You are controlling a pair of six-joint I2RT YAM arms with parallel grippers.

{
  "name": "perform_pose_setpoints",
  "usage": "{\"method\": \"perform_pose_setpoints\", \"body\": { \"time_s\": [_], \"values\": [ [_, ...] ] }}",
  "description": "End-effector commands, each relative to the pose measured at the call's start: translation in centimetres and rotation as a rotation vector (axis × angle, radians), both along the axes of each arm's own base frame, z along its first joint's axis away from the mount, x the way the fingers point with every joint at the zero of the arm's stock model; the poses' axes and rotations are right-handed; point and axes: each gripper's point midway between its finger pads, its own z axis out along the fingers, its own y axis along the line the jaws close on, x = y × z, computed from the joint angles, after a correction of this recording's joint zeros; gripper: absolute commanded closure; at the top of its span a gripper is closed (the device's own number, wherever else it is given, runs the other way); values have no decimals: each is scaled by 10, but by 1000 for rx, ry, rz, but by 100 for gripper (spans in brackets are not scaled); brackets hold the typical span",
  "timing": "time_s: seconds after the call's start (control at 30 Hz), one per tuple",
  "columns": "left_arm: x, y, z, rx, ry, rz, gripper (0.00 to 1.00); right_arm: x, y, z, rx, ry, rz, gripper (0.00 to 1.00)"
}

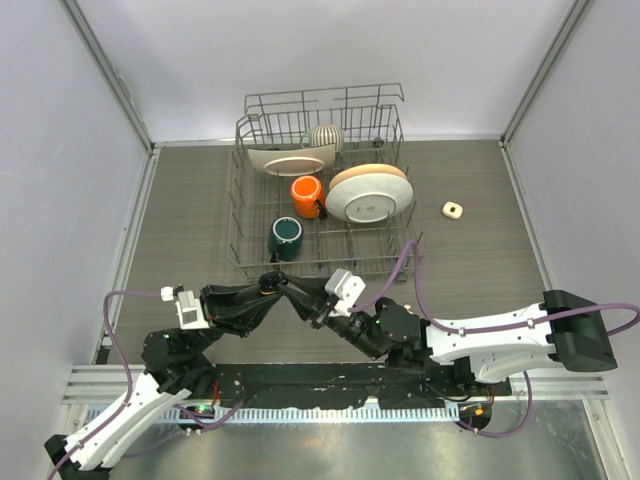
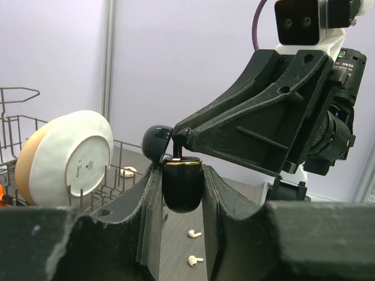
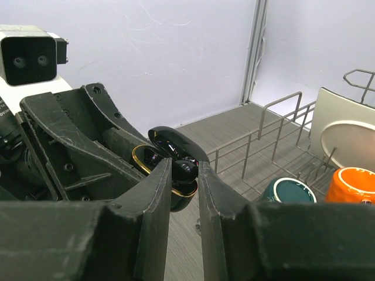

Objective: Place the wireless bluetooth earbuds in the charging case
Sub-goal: Place the earbud in the charging case.

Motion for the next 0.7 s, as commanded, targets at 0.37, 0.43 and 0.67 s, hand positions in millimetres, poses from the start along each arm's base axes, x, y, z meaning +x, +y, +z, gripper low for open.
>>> {"method": "perform_pose_setpoints", "body": {
  "time_s": [0.37, 0.43, 0.67],
  "values": [
    [13, 2, -32, -3, -2, 61, 100, -9, 9, 12, 1, 88, 46, 58],
    [12, 1, -33, 9, -10, 58, 100, -6, 8, 12, 4, 161, 28, 42],
    [13, -1, -37, 33, -17, 65, 100, -10, -8, 71, 137, 320, 59, 26]
  ]
}}
